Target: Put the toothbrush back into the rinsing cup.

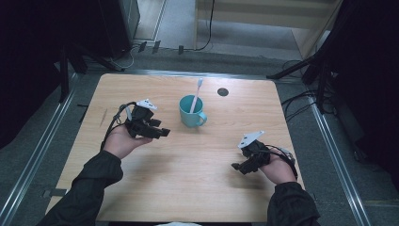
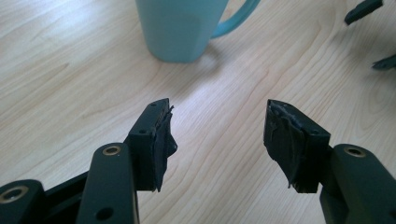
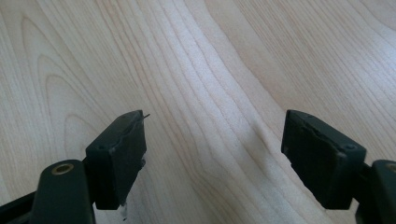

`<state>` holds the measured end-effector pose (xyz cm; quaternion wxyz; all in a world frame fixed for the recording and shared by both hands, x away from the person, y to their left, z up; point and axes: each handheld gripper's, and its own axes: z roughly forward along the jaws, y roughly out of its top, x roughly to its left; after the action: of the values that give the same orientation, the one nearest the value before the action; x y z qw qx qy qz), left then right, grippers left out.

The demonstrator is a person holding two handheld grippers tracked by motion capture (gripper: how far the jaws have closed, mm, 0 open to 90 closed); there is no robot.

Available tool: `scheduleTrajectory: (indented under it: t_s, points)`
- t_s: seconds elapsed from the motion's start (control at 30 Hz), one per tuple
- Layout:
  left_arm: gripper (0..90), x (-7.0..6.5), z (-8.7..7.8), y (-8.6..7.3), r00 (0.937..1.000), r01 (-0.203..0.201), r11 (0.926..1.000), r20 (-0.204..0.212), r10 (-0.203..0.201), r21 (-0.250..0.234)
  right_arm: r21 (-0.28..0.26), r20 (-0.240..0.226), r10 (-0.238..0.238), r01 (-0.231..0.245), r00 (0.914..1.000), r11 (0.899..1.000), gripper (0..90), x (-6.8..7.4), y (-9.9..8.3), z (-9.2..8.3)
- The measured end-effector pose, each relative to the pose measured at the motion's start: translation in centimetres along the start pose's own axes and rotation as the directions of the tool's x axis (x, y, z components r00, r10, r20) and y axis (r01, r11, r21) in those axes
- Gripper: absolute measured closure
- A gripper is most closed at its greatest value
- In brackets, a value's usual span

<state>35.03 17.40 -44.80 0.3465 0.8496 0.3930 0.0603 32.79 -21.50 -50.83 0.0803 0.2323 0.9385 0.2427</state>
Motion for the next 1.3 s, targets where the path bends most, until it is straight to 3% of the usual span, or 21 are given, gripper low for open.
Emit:
scheduleTrajectory:
  t_s: [0.3, 0.63, 0.97, 1.3]
  points:
    - [40.1, 0.2, 0.3, -1.8, 0.9999, 0.001, 1.0000, -0.015, -0.001, 0.007, 0.000, 0.003, -0.002, 0.002, 1.0000, 1.000, 21.8, 0.2, 0.1, -0.1]
    - [39.8, 1.2, 0.3, -3.4, 0.9991, 0.017, 0.9983, -0.039, -0.015, 0.056, 0.001, 0.006, -0.001, 0.001, 1.0000, 1.000, 21.6, 0.1, 0.0, -0.1]
    - [39.8, 2.6, -0.7, -4.8, 0.9937, 0.093, 0.9951, -0.066, -0.091, 0.033, 0.005, 0.004, -0.013, 0.013, 0.9999, 1.000, 21.5, 0.1, 0.2, 0.0]
    - [39.1, 3.3, -0.9, -5.4, 0.9911, 0.116, 0.9923, -0.071, -0.113, 0.043, 0.005, 0.003, -0.009, 0.009, 1.0000, 1.000, 21.4, 0.2, 0.3, 0.0]
